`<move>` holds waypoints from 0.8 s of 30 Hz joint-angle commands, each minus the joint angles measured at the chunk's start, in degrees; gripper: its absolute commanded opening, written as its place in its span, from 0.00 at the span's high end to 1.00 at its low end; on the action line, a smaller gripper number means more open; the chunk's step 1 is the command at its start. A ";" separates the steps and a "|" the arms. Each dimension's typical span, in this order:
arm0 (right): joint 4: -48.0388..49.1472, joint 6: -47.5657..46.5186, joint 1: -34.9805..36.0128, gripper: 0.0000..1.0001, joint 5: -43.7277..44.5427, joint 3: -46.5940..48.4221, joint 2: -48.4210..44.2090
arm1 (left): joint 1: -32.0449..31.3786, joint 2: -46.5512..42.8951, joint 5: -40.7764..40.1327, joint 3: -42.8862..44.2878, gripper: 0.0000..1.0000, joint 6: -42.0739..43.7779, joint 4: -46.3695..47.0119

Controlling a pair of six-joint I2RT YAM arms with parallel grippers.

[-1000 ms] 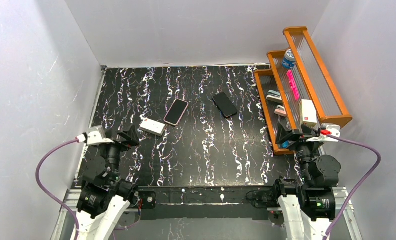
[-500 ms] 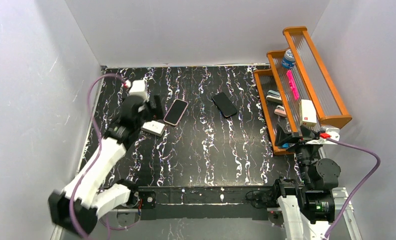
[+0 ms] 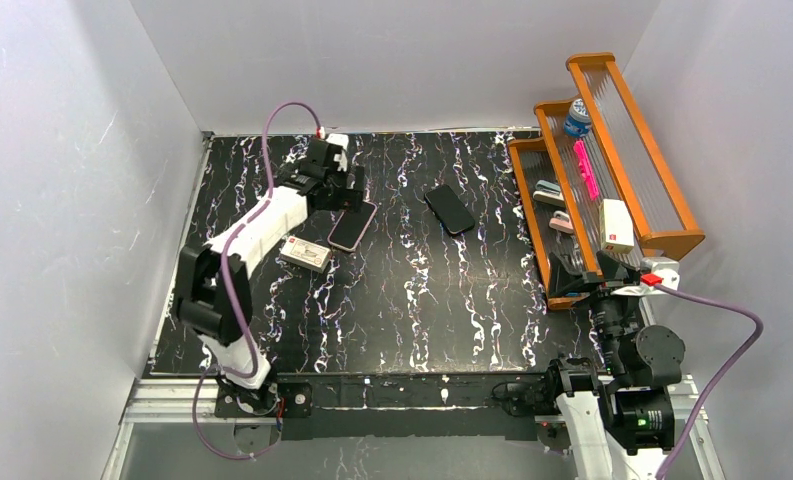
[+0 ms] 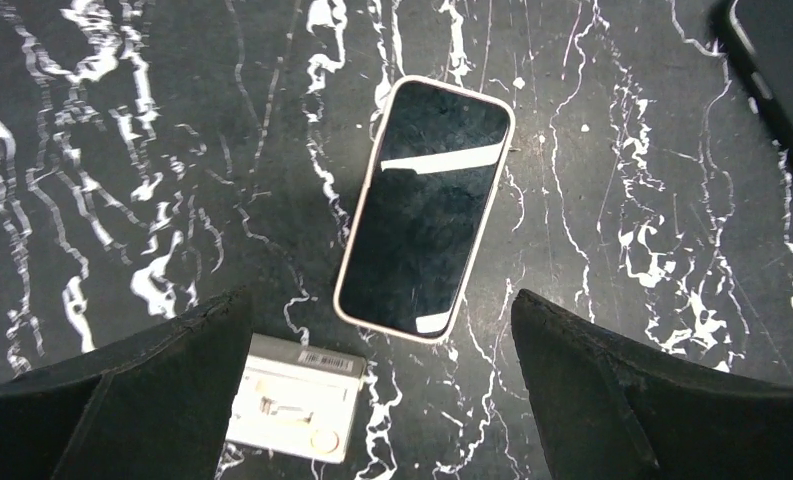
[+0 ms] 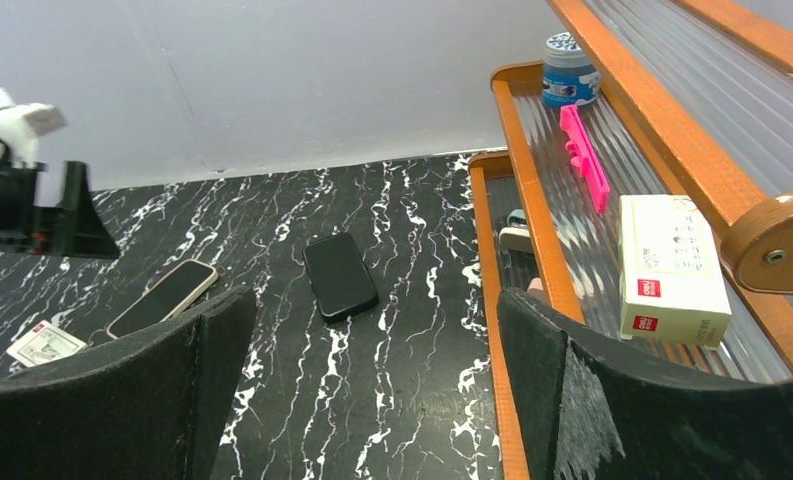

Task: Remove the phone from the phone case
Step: Pick up the phone at the center of the board.

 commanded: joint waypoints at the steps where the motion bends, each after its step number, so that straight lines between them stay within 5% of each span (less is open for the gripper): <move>1: 3.11 -0.36 1.28 0.01 -0.51 -0.26 -1.22 | -0.48 7.91 2.49 5.18 0.02 2.69 -2.95; 7: 3.22 -0.62 2.30 0.01 -3.22 -0.37 -0.96 | -0.49 16.82 9.37 12.09 0.02 7.00 -3.55; 24: 3.07 -0.89 3.71 0.01 -4.29 -0.41 -0.40 | -0.01 29.76 8.32 20.67 0.02 12.19 -8.58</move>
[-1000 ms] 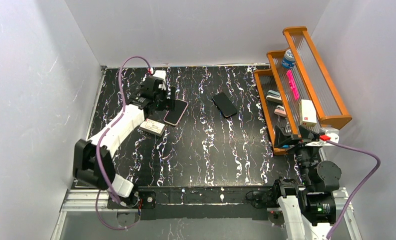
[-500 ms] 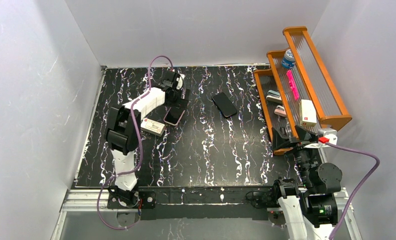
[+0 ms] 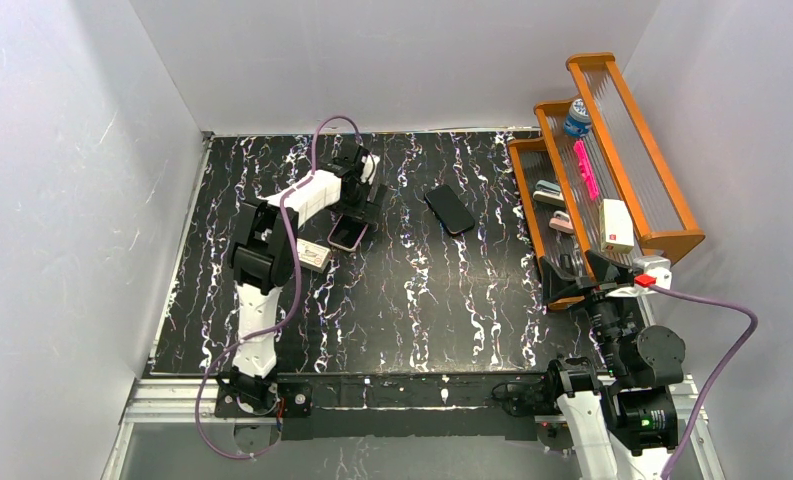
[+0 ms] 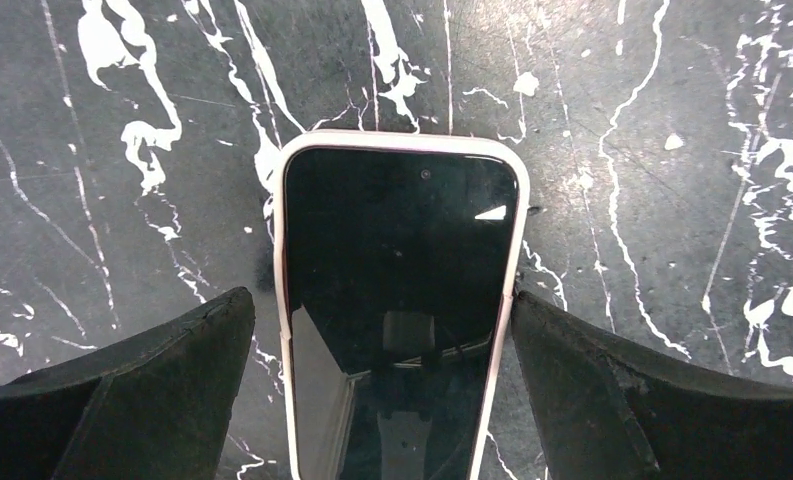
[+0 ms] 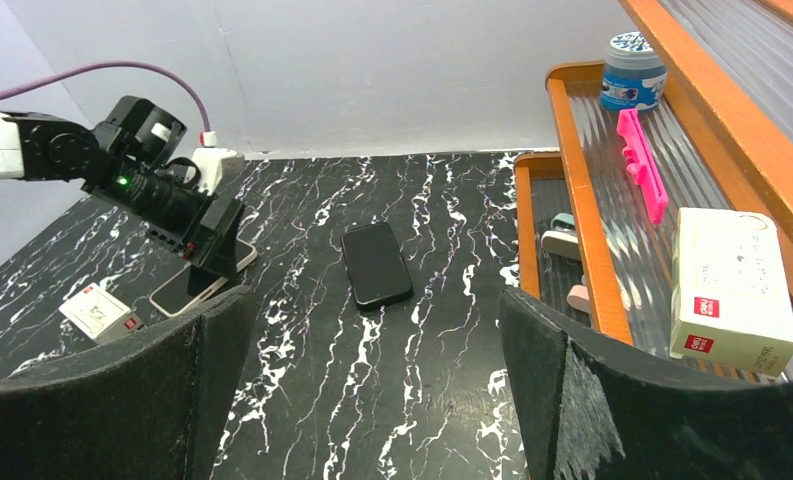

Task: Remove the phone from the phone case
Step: Pick up the phone at the center of the board.

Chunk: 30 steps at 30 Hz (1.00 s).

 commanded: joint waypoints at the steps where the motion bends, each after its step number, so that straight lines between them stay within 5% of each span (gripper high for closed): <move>1: 2.88 -0.74 0.45 0.01 -0.86 -0.39 -0.21 | 0.31 1.67 2.08 3.33 0.02 1.29 -4.28; 12: 2.81 -1.42 0.48 0.01 -6.98 0.40 4.88 | 0.27 1.58 7.40 -3.32 0.07 -5.00 -5.90; 17: -1.26 -1.98 0.43 0.01 -15.68 4.91 13.87 | -0.44 -1.98 5.63 -9.59 0.35 -10.30 -2.78; 20: -0.18 -0.28 0.45 0.01 -20.56 5.88 17.40 | -2.30 -3.80 0.48 -12.10 0.42 -12.71 -2.19; 30: 20.38 12.18 0.45 0.01 -32.12 -1.59 26.62 | -4.43 -16.61 0.08 -24.88 0.80 -27.44 5.98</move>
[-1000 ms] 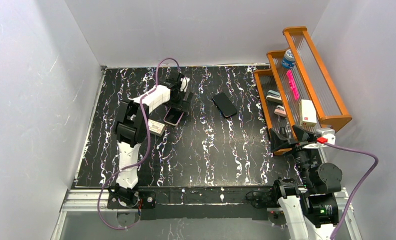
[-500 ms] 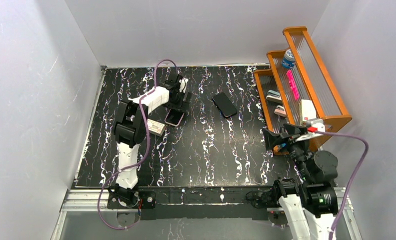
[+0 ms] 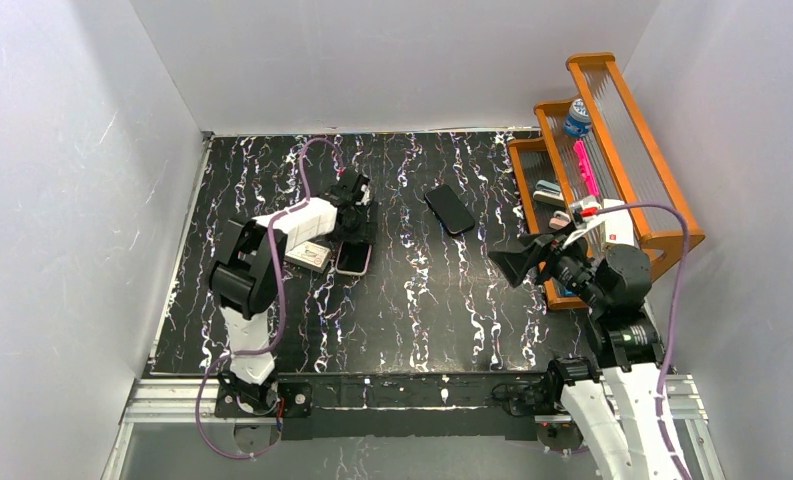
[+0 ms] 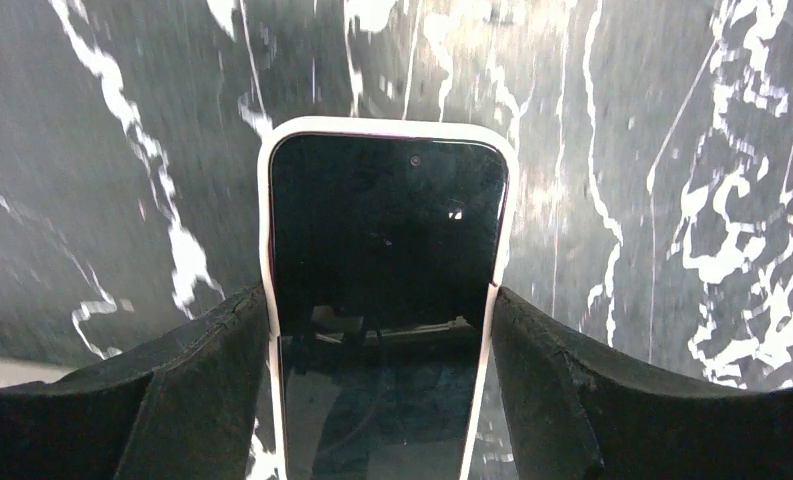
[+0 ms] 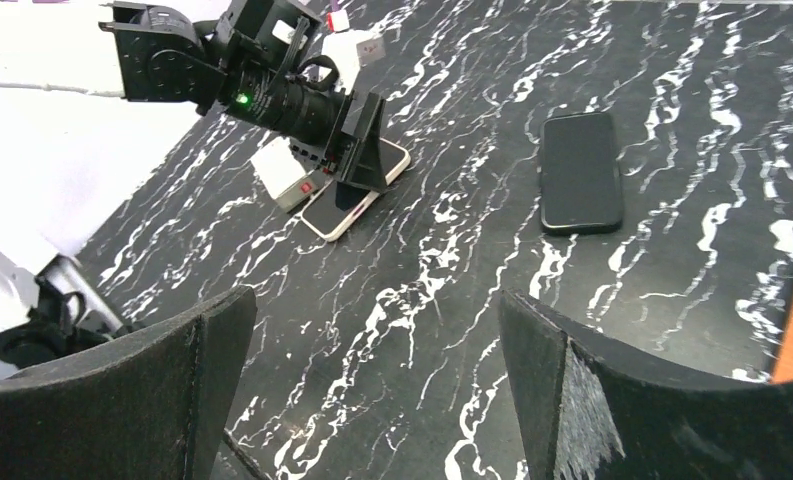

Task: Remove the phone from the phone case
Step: Pick up the phone at the center of the board.

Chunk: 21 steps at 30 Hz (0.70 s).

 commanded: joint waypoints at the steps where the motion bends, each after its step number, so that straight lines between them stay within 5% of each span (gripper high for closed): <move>1: 16.18 8.37 0.15 0.01 -6.65 -4.88 2.73 | -0.85 -7.51 2.67 -8.79 0.82 -11.34 0.41; 7: 24.03 12.46 3.96 0.01 -4.48 -8.71 7.73 | -0.94 -16.86 7.05 -19.36 0.93 -19.66 10.31; 14: 25.94 9.61 19.79 0.01 10.60 -8.36 14.97 | -0.94 -25.17 12.31 -28.00 1.00 -29.80 21.81; 21: 29.83 8.68 28.45 0.01 17.94 -9.00 21.19 | -1.03 -31.86 15.10 -34.02 1.00 -34.54 28.63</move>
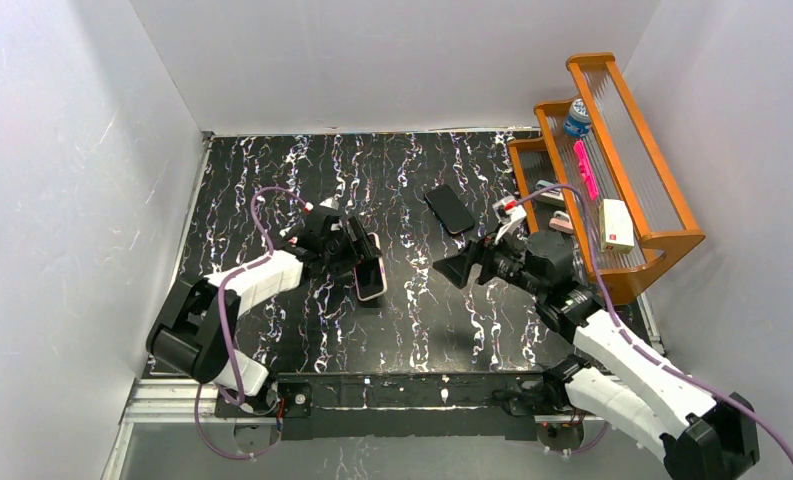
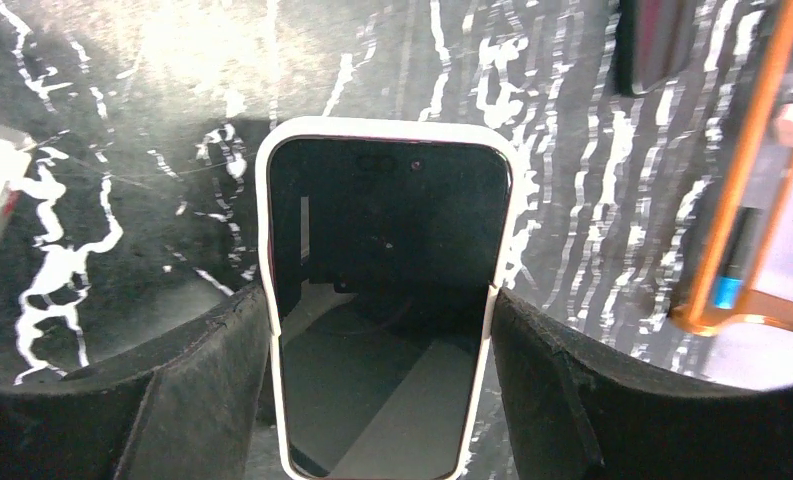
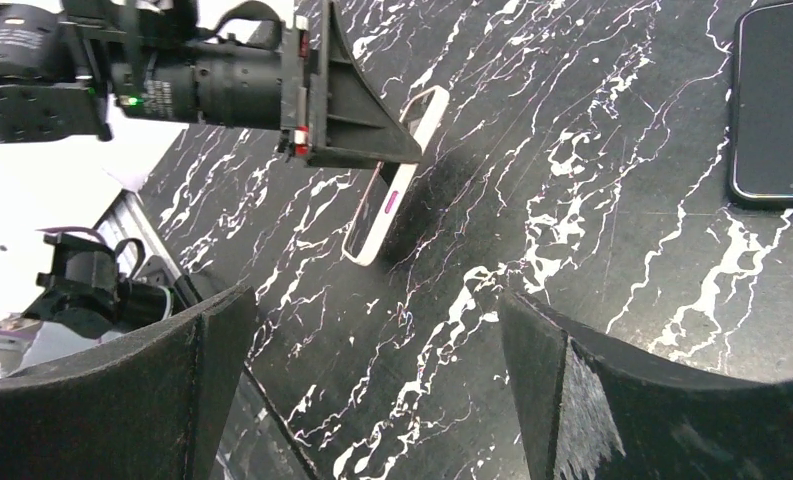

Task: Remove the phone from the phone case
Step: Pick up the phone at the center of the board.

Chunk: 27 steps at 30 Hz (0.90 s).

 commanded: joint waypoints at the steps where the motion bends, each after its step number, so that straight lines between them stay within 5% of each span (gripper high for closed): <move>1: 7.76 -1.49 5.77 0.01 7.95 -0.65 2.94 | -0.35 -5.88 3.20 -2.09 1.00 -5.35 8.10; 7: 22.17 4.91 8.44 0.01 12.55 -6.50 3.67 | -0.44 -9.31 7.09 -5.71 1.00 -11.29 17.02; 10: 14.69 11.76 8.41 0.01 24.92 -4.28 4.20 | -0.44 -11.20 7.49 -6.50 1.00 -12.31 18.48; 16: 14.32 9.26 8.42 0.01 27.82 -4.64 3.93 | -1.02 -11.79 8.58 -7.35 1.00 -15.81 22.36; 27: 11.35 8.75 8.93 0.01 12.45 3.02 16.46 | -7.07 -10.61 0.65 -6.65 1.00 -20.28 26.02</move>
